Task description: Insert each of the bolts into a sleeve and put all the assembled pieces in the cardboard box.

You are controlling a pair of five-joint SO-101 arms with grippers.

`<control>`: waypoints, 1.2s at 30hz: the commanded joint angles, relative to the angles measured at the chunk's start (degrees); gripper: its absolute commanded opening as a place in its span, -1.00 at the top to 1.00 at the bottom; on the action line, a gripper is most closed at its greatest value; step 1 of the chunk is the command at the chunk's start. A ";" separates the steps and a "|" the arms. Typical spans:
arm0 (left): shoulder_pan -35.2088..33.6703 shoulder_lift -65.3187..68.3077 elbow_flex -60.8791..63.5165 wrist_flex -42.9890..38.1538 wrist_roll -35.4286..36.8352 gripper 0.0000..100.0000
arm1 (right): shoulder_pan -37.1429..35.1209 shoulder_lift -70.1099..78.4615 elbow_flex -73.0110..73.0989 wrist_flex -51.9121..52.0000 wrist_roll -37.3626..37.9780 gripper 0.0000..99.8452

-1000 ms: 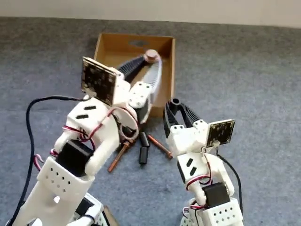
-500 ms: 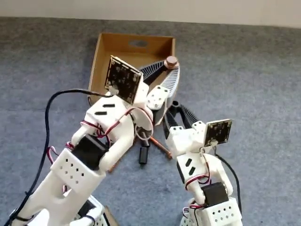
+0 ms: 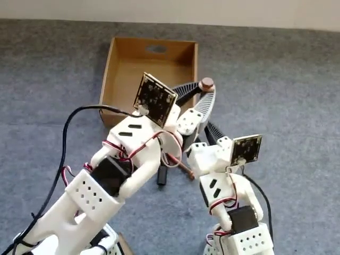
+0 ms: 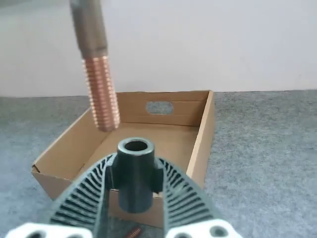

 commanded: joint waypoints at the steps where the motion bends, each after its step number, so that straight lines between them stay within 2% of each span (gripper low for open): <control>1: -1.45 -0.04 0.04 -1.58 0.35 0.98 | -0.22 -0.40 -0.75 -1.10 3.16 0.99; 10: -1.89 0.04 1.27 -3.43 0.35 0.98 | -0.40 -0.40 -0.66 -1.10 3.08 0.99; 21: -1.89 0.04 11.65 -22.86 0.18 0.98 | -0.40 -0.40 -0.66 -1.10 3.08 0.99; 33: -1.89 0.04 11.82 -22.86 0.18 0.98 | -0.40 -0.40 -0.57 -1.10 3.16 0.99; 36: -1.89 0.04 11.21 -20.40 0.18 0.98 | -0.40 -0.40 -0.57 -1.10 3.16 0.99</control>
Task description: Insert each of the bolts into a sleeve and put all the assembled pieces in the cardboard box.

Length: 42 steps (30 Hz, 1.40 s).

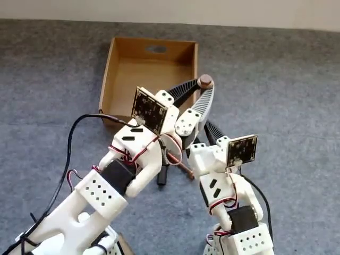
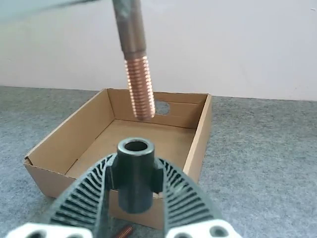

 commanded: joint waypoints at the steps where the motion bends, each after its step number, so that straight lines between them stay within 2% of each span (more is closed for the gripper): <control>1: -0.66 -0.22 -2.07 2.46 0.18 0.98 | -0.40 -0.40 -0.57 -1.10 0.53 0.99; 5: -0.66 -0.22 -7.16 11.78 0.18 0.98 | -0.40 -0.40 -0.57 -1.10 0.53 0.99; 8: -0.84 -0.22 -9.54 15.38 0.26 0.98 | -0.40 -0.40 -0.57 -1.10 0.53 0.99; 14: -3.47 -0.22 -9.98 15.38 0.35 0.98 | -0.40 -0.40 -0.57 -1.10 0.44 0.99; 26: -3.21 -0.04 -9.71 15.21 0.44 0.98 | -0.40 -0.40 -0.57 -1.10 0.44 0.99; 35: -3.56 9.54 -9.98 8.53 0.53 0.98 | -0.40 -0.40 -0.13 -1.01 0.44 0.99; 42: -3.38 7.16 -9.71 8.00 0.53 0.98 | -0.40 -0.40 0.57 -1.27 0.53 0.99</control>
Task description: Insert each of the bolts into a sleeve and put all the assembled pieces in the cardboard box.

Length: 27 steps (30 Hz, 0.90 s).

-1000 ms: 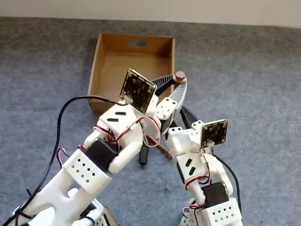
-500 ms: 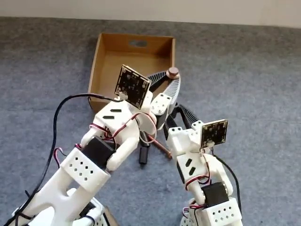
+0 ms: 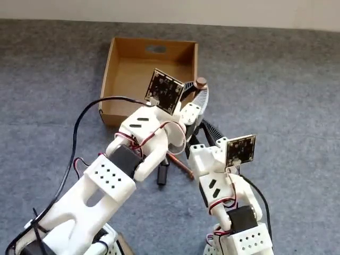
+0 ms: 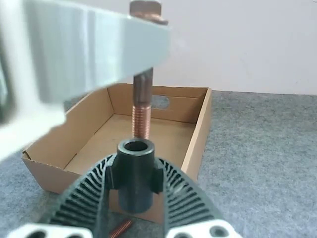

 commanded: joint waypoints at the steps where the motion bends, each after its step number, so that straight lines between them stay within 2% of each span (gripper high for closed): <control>1: -0.22 -3.47 -3.82 -1.76 0.53 0.98 | -0.40 -0.40 -0.75 -1.27 0.53 0.99; 7: -0.13 -9.01 -3.65 -1.49 0.53 0.98 | -0.40 -0.40 -0.75 -1.27 0.53 0.99; 16: -0.04 -9.19 -3.65 -0.18 0.79 0.98 | -0.40 -0.40 -0.75 -1.27 0.53 0.99; 21: -0.57 -9.10 -3.56 -0.18 10.46 0.98 | -0.40 -0.40 -0.75 -1.27 0.53 0.99; 27: -0.57 -7.08 -3.82 -0.18 10.20 0.98 | -0.40 -0.40 -0.75 -1.27 0.53 0.99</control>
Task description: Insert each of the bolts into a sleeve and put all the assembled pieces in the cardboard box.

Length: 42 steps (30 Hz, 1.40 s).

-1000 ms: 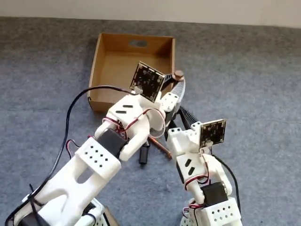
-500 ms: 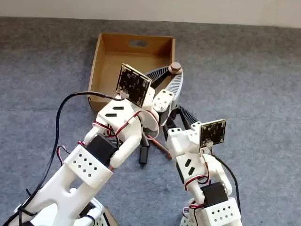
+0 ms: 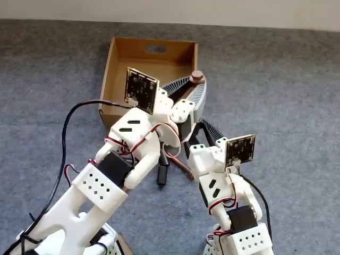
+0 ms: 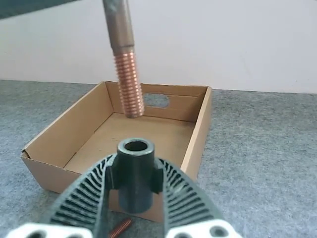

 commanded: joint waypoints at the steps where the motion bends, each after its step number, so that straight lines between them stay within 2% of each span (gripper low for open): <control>1: -0.66 1.19 -4.00 -0.18 0.44 0.98 | -0.40 -0.40 -0.75 -1.27 0.53 0.99; 6: -0.66 7.87 -6.46 0.00 0.70 0.98 | -0.40 -0.40 -0.75 -1.27 0.53 0.99; 8: -0.66 8.66 -8.31 2.46 0.79 0.98 | -0.40 -0.40 -0.75 -1.27 0.53 0.99; 19: -0.31 3.30 -11.03 10.37 0.79 0.98 | -0.40 -0.40 -0.75 -1.27 0.53 0.99; 33: -0.31 10.51 -13.23 10.55 0.53 0.98 | -0.40 -0.40 -0.75 -1.27 0.53 0.99; 42: -0.31 9.45 -21.41 23.56 0.53 0.98 | -0.40 -0.40 -0.75 -1.27 0.53 0.99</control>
